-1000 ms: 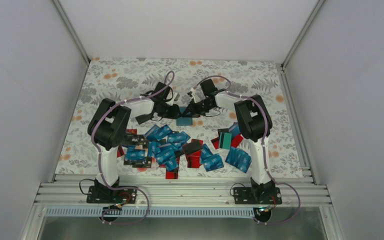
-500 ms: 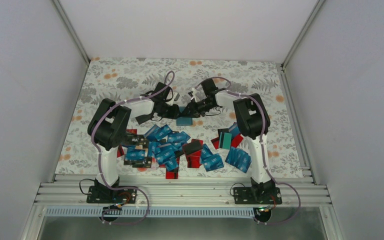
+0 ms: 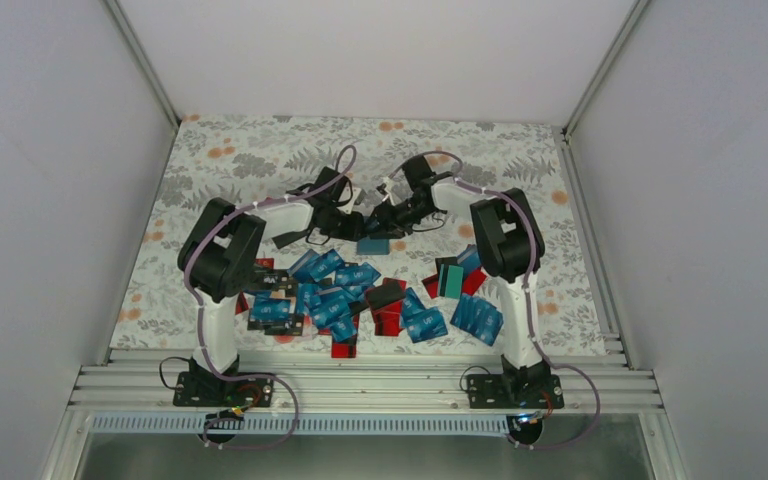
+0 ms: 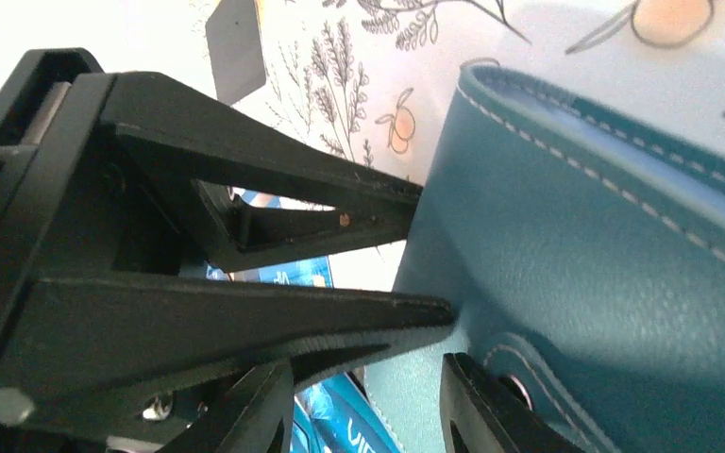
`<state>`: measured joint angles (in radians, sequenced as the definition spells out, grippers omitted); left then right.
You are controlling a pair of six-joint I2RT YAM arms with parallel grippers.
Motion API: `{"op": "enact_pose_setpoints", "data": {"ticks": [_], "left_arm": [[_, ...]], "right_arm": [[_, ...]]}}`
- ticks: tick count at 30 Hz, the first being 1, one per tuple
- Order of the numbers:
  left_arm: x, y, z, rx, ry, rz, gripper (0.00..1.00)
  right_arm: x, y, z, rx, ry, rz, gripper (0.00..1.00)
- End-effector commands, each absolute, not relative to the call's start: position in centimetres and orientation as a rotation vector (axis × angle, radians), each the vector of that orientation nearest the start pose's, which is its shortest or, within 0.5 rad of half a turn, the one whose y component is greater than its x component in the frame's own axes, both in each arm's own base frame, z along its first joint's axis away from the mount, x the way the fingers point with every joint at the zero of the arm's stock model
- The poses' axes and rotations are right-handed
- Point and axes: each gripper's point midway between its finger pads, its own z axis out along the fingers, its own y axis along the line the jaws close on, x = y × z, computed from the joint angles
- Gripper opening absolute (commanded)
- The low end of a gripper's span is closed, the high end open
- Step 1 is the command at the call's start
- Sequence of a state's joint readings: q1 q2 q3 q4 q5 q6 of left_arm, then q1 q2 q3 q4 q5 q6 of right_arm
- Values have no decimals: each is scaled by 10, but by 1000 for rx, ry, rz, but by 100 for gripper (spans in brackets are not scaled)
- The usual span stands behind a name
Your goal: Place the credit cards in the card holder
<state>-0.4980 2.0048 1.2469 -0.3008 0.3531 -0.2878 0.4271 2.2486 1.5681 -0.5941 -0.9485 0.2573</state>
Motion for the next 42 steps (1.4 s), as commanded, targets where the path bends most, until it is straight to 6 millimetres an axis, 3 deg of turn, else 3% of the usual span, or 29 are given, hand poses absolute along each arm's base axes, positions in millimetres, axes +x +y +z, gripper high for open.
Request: {"op": "enact_pose_setpoints", "data": {"ticks": [1, 8, 13, 19, 25, 33, 42], "left_arm": [[367, -266, 8, 422, 2763, -653, 28], [369, -264, 9, 416, 2763, -638, 28], [370, -263, 9, 417, 2764, -633, 28], [372, -262, 12, 415, 2758, -632, 28], [374, -264, 22, 430, 2732, -643, 29], [384, -270, 52, 433, 2676, -655, 37], [391, -274, 82, 388, 2618, -698, 46]], "right_arm": [[354, 315, 62, -450, 2810, 1491, 41], [358, 319, 99, -480, 2702, 1557, 40], [363, 314, 108, -466, 2681, 1519, 39], [371, 294, 84, -399, 2772, 1255, 36], [375, 256, 59, -297, 2804, 886, 24], [367, 261, 47, -300, 2781, 968, 14], [367, 264, 38, -307, 2784, 994, 12]]}}
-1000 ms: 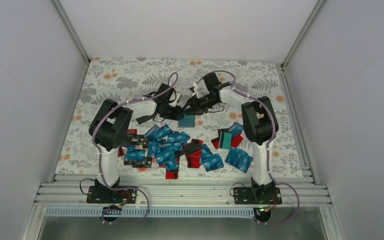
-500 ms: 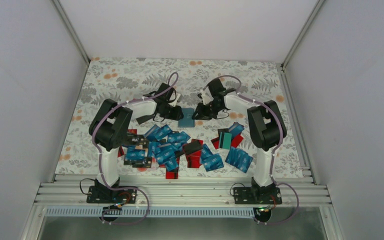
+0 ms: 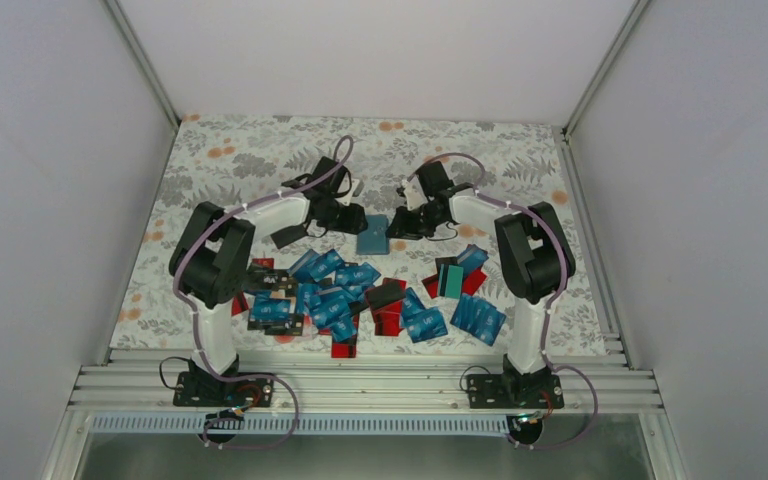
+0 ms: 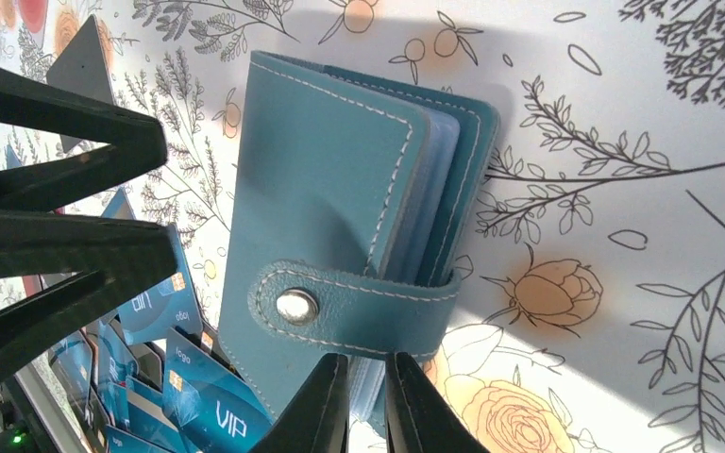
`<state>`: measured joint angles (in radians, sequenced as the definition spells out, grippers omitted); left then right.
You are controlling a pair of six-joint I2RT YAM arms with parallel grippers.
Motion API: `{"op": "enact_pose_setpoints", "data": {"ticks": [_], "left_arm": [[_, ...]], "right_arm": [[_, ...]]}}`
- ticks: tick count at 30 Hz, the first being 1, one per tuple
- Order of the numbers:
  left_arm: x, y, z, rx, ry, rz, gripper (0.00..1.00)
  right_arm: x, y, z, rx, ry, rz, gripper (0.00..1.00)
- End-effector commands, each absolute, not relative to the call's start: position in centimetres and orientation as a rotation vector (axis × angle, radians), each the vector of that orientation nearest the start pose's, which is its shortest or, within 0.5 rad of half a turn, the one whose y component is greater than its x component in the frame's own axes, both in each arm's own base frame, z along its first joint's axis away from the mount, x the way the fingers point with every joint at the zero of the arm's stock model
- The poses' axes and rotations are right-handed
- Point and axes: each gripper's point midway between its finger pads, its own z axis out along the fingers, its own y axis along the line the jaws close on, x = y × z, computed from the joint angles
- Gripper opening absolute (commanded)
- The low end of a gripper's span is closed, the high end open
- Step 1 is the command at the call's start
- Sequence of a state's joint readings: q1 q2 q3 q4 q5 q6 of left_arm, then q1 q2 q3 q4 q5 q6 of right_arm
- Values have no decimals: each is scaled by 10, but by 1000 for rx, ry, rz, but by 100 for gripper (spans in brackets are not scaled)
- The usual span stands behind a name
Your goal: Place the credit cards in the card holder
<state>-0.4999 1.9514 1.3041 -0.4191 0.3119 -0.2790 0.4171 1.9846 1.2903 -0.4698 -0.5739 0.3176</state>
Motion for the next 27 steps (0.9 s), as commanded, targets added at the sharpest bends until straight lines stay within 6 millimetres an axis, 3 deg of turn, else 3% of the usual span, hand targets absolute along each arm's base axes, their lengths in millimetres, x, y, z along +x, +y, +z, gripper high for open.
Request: {"op": "enact_pose_setpoints", "data": {"ticks": [1, 7, 11, 17, 20, 27], "left_arm": [[390, -279, 84, 391, 2611, -728, 47], [391, -300, 84, 428, 2577, -890, 46], [390, -307, 72, 443, 2588, -948, 44], [393, -296, 42, 390, 2671, -834, 23], [391, -292, 24, 368, 2716, -805, 13], [390, -288, 17, 358, 2739, -772, 11]], "right_arm": [[366, 264, 37, -306, 2786, 995, 12], [364, 262, 30, -305, 2801, 990, 12], [361, 261, 26, -302, 2812, 980, 12], [357, 262, 39, -312, 2781, 1017, 12], [348, 269, 53, -316, 2749, 1125, 12], [336, 273, 59, -259, 2718, 1238, 8]]}}
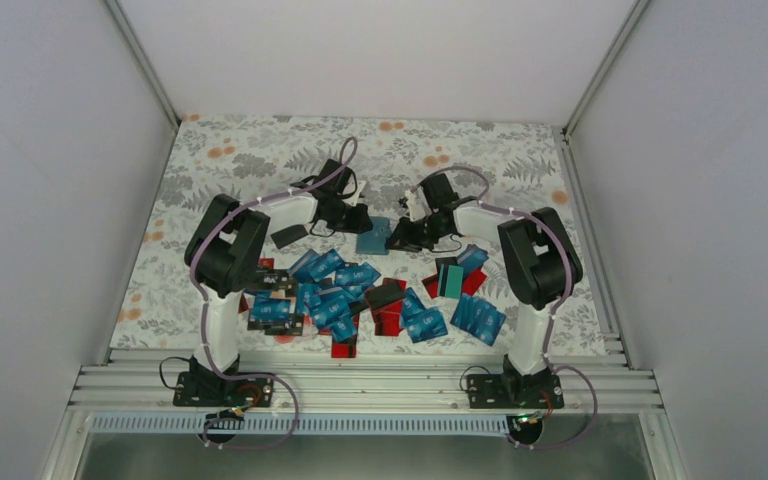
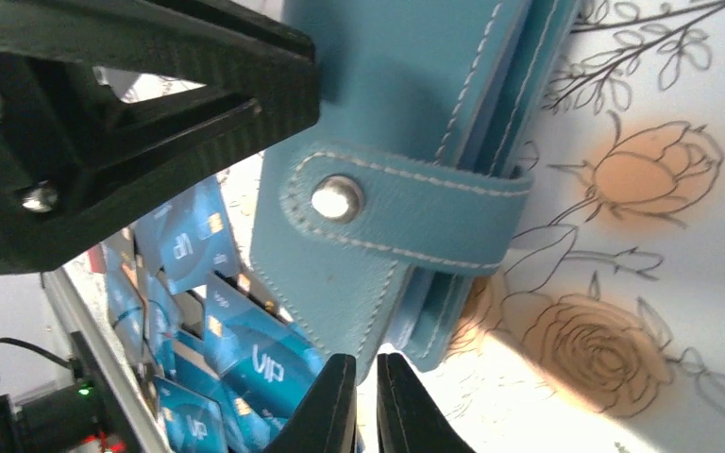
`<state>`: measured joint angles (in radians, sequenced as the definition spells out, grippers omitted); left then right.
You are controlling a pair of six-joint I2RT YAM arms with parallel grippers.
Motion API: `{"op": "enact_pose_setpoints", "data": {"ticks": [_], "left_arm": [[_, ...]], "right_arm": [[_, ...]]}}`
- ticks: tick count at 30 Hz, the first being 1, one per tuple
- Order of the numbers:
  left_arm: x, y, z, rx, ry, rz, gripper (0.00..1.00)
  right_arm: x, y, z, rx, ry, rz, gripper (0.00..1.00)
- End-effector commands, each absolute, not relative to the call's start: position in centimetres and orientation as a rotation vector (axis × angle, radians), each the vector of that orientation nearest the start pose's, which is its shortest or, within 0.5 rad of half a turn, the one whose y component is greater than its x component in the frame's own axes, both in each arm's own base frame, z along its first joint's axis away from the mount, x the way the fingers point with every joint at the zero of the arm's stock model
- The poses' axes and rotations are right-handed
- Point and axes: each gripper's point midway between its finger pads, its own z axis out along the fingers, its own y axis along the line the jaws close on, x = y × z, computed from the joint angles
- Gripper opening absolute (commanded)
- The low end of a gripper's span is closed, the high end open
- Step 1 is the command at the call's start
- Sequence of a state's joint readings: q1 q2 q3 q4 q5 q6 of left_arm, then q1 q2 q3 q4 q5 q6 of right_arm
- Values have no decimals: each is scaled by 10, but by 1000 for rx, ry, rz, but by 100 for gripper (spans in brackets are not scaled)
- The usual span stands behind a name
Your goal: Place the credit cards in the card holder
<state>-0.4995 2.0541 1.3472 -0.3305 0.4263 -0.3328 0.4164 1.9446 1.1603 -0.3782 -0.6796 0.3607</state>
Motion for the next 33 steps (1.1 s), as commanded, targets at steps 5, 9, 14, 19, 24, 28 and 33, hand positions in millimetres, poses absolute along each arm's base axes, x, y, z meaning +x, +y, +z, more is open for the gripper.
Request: {"op": "enact_pose_setpoints", "data": {"ticks": [5, 9, 14, 19, 24, 28, 33], "left_arm": [[388, -286, 15, 355, 2747, -766, 11], [388, -286, 15, 354, 2744, -767, 11], [387, -288, 15, 358, 2747, -772, 11], [388, -287, 16, 362, 2744, -768, 10], [388, -287, 16, 365, 2747, -768, 10], [387, -288, 19, 366, 2743, -770, 10], [389, -290, 27, 374, 2724, -783, 10]], "right_arm": [[332, 275, 58, -202, 2703, 1299, 5], [332, 281, 57, -176, 2673, 1371, 4], [332, 281, 45, -140, 2677, 1375, 4], [330, 284, 46, -157, 2655, 1437, 5], [334, 286, 54, -171, 2622, 1450, 4], [336, 283, 36, -132, 2668, 1403, 5], [332, 268, -1, -60, 2780, 1242, 5]]}}
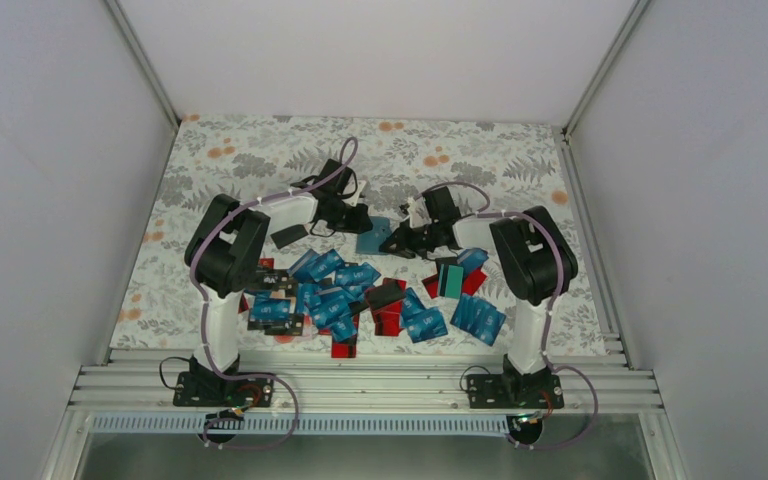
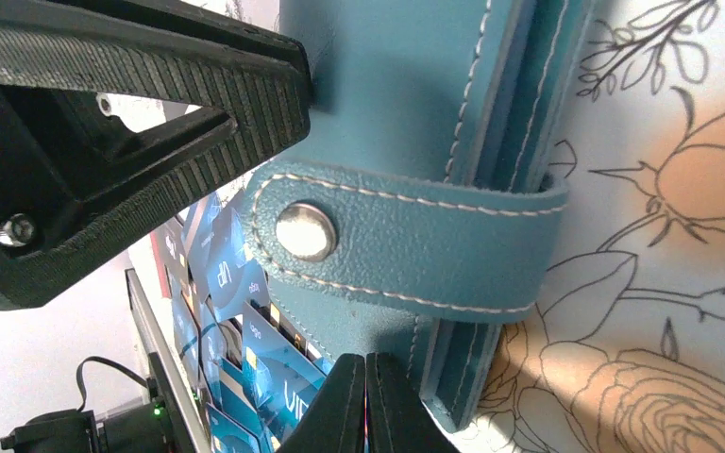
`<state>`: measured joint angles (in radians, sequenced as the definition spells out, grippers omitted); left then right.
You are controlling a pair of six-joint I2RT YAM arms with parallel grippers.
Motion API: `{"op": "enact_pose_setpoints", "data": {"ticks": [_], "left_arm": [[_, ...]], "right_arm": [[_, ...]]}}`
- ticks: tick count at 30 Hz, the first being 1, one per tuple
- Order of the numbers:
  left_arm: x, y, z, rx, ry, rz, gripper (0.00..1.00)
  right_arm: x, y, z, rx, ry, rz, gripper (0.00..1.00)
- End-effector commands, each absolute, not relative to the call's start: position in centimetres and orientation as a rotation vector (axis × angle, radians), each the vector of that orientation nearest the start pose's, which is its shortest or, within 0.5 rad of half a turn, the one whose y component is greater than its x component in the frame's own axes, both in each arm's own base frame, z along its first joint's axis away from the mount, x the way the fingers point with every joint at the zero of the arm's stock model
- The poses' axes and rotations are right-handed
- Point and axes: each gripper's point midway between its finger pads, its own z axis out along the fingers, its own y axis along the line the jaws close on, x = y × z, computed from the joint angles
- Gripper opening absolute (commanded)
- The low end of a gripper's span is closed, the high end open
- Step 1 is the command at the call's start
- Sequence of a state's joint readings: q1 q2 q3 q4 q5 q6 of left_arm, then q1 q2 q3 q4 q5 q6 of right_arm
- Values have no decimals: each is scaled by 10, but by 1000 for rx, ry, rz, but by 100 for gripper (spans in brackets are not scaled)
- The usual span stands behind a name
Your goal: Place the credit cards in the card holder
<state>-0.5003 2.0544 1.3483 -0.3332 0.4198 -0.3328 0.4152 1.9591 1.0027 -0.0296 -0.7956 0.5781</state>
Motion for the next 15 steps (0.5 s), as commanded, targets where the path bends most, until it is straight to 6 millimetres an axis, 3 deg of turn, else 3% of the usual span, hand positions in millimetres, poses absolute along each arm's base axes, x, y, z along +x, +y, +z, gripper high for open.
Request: {"op": "enact_pose_setpoints", "data": {"ticks": [1, 10, 15], "left_arm": [[389, -291, 31, 378, 2713, -791, 11], [396, -303, 69, 385, 2609, -891, 27], [395, -308, 80, 395, 2591, -936, 29]], "right_arm": [[331, 266, -6, -54, 2794, 1226, 5], [324, 260, -20, -43, 2843, 1183, 5], [324, 259, -21, -42, 2848, 1178, 4]]}}
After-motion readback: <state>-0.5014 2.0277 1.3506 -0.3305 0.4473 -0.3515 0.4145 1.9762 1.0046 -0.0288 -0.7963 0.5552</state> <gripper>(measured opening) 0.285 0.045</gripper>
